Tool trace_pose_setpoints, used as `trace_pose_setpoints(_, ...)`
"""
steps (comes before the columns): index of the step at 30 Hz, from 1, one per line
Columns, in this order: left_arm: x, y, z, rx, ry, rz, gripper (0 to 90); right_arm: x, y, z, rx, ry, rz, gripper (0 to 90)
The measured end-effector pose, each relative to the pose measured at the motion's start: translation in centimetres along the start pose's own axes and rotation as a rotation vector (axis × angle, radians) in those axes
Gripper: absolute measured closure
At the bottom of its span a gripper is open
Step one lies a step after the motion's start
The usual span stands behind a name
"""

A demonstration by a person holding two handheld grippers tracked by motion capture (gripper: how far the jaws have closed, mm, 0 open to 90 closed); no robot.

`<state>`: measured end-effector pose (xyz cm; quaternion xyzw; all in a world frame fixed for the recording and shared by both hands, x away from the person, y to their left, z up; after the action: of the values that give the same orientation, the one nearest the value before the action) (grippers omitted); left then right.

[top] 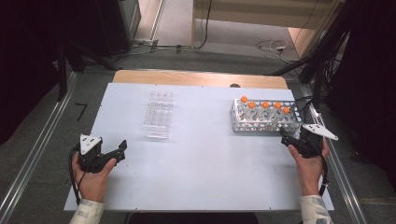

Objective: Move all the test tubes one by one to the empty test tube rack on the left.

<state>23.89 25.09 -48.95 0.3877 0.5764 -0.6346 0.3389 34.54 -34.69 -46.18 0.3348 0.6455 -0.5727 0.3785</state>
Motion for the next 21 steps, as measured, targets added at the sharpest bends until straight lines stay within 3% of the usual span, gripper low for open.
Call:
trace_pose_setpoints(7,0.0,0.0,0.0,-0.002,-0.004,0.004,11.8,-0.6,0.9,-0.6,-0.023,-0.026,0.001,28.3)
trace_pose_setpoints(15,0.1,-0.1,-0.1,-0.003,-0.005,0.003,12.0,-1.7,2.2,-1.1,-0.029,-0.051,0.029,45.9)
trace_pose_setpoints(21,0.1,-0.1,-0.2,-0.006,-0.009,0.002,12.5,-2.1,3.0,-1.2,-0.037,-0.038,0.025,54.1)
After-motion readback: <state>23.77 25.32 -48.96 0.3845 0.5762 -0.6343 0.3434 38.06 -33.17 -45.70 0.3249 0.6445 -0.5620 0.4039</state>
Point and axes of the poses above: each handheld gripper's, and its own axes: y roughly forward along the jaws, x roughly out of its underside, z roughly to its right, the point moved 1 cm from there along y, roughly forward along the jaws, and after that the axes turned 6 degrees about y, right-handed, at the moved point
